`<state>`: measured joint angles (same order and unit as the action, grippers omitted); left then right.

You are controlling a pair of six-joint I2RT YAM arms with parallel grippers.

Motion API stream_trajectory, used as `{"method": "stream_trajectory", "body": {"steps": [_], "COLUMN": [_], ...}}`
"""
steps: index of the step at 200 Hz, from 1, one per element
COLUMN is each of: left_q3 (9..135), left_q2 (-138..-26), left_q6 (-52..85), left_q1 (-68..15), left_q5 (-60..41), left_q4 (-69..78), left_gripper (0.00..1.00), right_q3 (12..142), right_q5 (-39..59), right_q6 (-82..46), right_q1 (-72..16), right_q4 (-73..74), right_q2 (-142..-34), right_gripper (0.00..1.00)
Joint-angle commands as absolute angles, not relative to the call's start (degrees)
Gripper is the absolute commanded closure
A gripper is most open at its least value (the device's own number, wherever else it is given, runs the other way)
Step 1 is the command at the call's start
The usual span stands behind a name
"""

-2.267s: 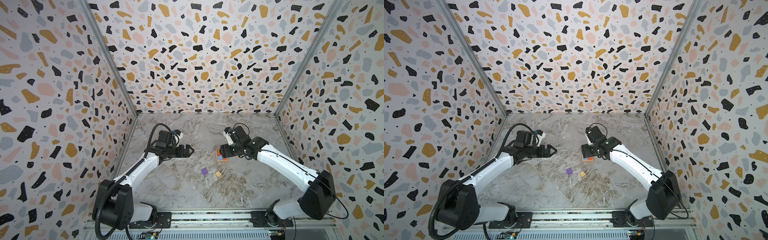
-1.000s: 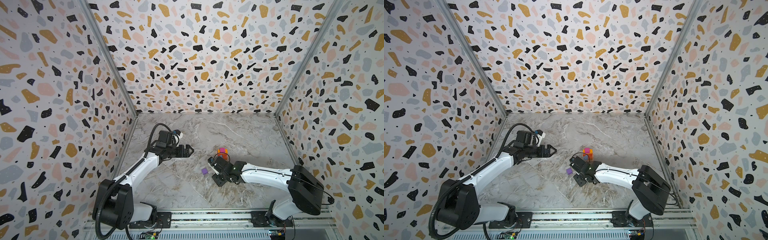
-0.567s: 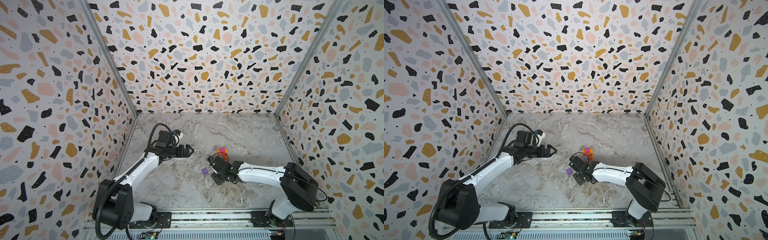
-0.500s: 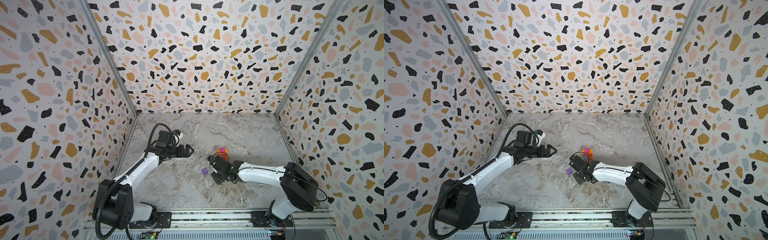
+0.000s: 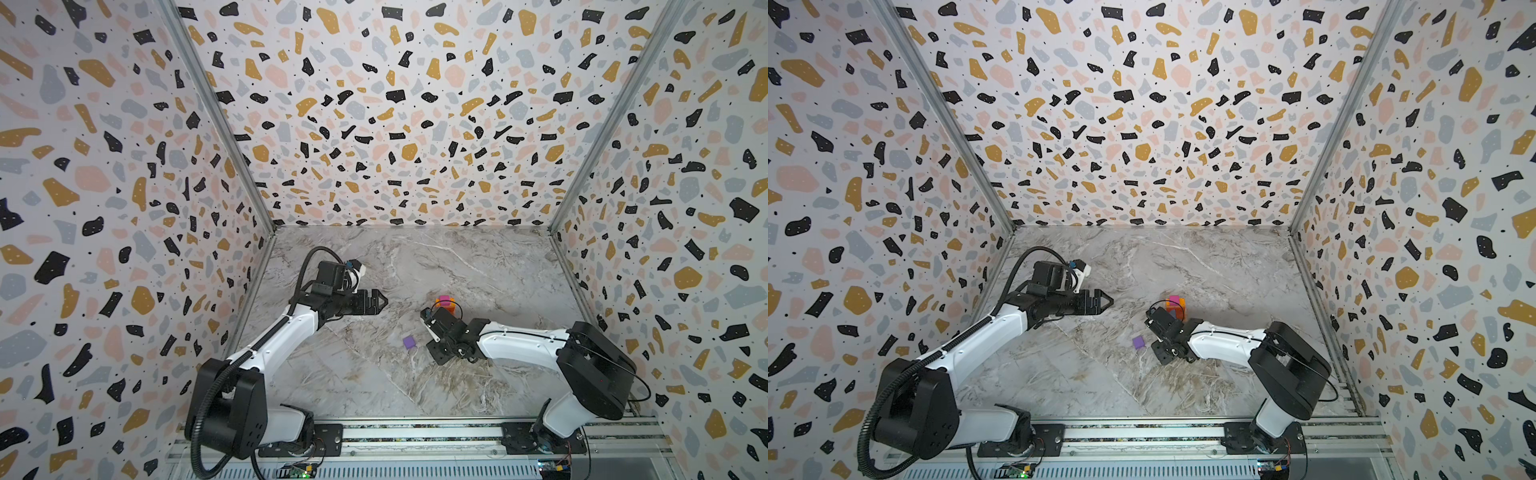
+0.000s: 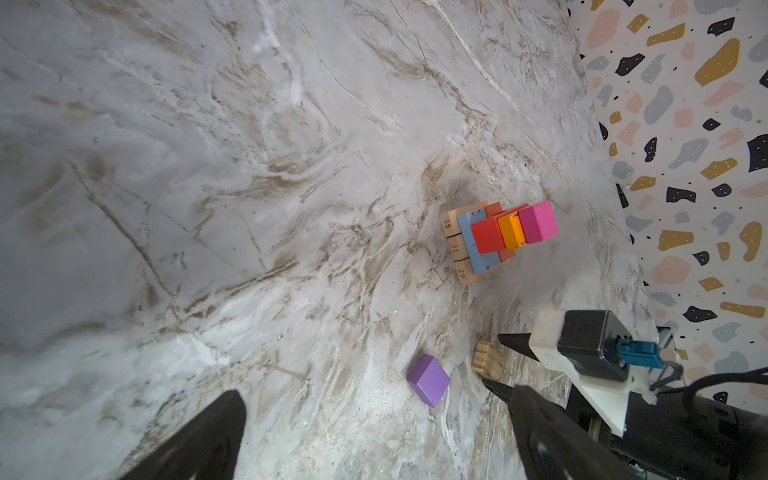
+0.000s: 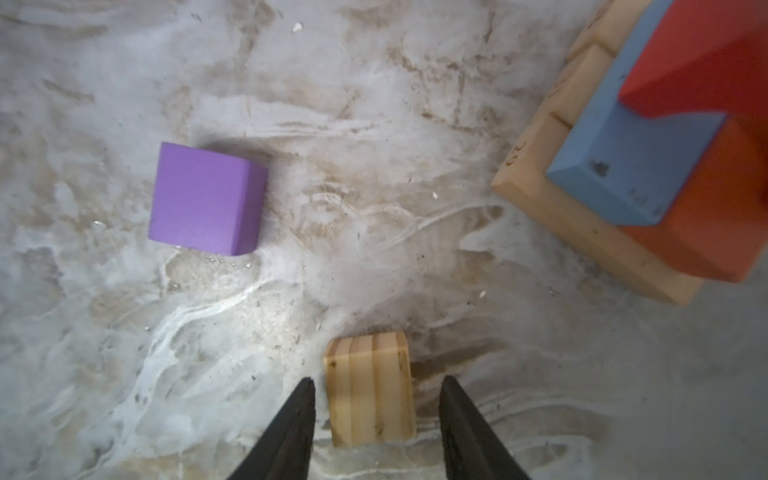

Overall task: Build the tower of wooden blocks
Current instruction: 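Close the right gripper on the light-wood cube and lift it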

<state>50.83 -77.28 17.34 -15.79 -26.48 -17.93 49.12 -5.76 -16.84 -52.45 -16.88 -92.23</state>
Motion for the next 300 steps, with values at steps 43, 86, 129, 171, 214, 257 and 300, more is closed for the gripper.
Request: {"method": "stream_trajectory", "body": {"steps": [43, 86, 129, 171, 214, 257, 300], "left_q3": [51.06, 50.98, 51.06, 50.95, 50.93, 50.98, 50.98], "left_q2": [-77.61, -77.61, -77.44, -77.50, -77.61, -77.60, -77.60], "left_q6": [16.97, 16.96, 16.96, 17.01, 17.13, 17.14, 17.14], "left_q1": [-15.46, -15.45, -15.46, -15.47, -15.46, -15.45, -15.47], "left_q5": [-26.41, -26.39, -26.37, -26.42, -26.38, -26.46, -26.37], "left_q4": [-17.27, -17.23, -17.22, -17.23, -17.31, -17.27, -17.14], "left_gripper": [0.00, 0.00, 0.00, 0.00, 0.00, 0.00, 0.00], "right_q3": [49.00, 49.57, 49.74, 50.31, 52.69, 56.95, 62.47], "right_q5": [-4.06, -4.93, -5.37, -5.55, -6.36, -7.47, -7.45], "right_q6": [-16.76, -17.39, -17.90, -18.47, -20.00, -22.56, -24.65], "right_q1": [-52.28, -51.94, -51.84, -51.83, -51.86, -51.64, -50.65], "right_q4": [-16.15, -16.78, -17.27, -18.38, -22.13, -27.45, -33.44], "right_q2": [-93.50, -94.21, -93.14, -92.68, -91.36, -88.94, -86.43], "right_gripper": [0.54, 0.58, 0.61, 0.68, 0.72, 0.75, 0.75]}}
